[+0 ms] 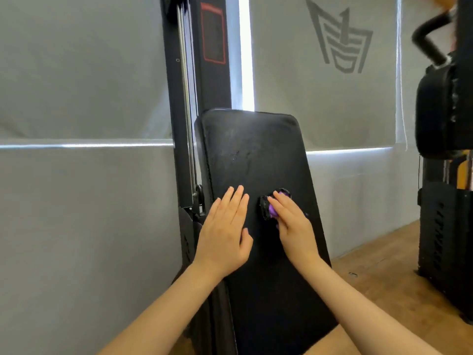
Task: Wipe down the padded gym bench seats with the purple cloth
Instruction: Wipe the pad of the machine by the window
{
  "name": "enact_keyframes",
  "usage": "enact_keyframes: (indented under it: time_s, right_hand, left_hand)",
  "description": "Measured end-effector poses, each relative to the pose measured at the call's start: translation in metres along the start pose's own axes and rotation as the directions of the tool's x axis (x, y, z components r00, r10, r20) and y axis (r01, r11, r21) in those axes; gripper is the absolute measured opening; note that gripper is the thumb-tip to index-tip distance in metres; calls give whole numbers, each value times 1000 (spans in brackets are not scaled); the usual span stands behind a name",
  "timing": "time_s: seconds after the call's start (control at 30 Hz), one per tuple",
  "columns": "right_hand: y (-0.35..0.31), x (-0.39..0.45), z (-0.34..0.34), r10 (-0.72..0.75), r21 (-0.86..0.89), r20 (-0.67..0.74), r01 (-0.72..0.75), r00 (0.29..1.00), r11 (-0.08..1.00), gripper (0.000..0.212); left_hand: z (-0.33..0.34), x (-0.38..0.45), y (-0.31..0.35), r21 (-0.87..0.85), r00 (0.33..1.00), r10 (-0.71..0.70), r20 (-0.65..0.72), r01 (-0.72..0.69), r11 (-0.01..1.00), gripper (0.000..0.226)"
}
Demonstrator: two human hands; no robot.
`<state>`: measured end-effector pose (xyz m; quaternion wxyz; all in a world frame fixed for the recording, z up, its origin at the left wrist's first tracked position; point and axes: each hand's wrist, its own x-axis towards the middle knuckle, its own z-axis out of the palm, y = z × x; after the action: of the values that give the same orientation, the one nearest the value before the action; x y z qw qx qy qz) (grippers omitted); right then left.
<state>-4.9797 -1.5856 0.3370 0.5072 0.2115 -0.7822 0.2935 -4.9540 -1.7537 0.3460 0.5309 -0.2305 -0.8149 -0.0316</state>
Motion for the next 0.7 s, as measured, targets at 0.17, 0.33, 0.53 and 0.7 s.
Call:
enact_keyframes:
  time_s: [0.17, 0.33, 0.53, 0.7]
  right_hand:
    - [-37, 91, 0, -194, -8, -38, 194, 980, 981, 40]
    - [-79, 177, 1, -340, 2, 52, 340, 939, 940, 37]
    - [-93, 151, 27, -297, 120, -17, 297, 955, 947, 44]
    - [-73, 106, 34, -350, 96, -49, 353, 935, 931, 46]
  left_hand:
    - [-25, 61, -41, -64, 959, -281, -25, 279, 958, 71]
    - [-20, 60, -46, -212, 956, -292, -12, 283, 935, 75]
    - [-8, 48, -43, -341, 932, -359, -60, 319, 884, 62]
    - [3, 27, -40, -480, 939, -341, -55, 274, 833, 60]
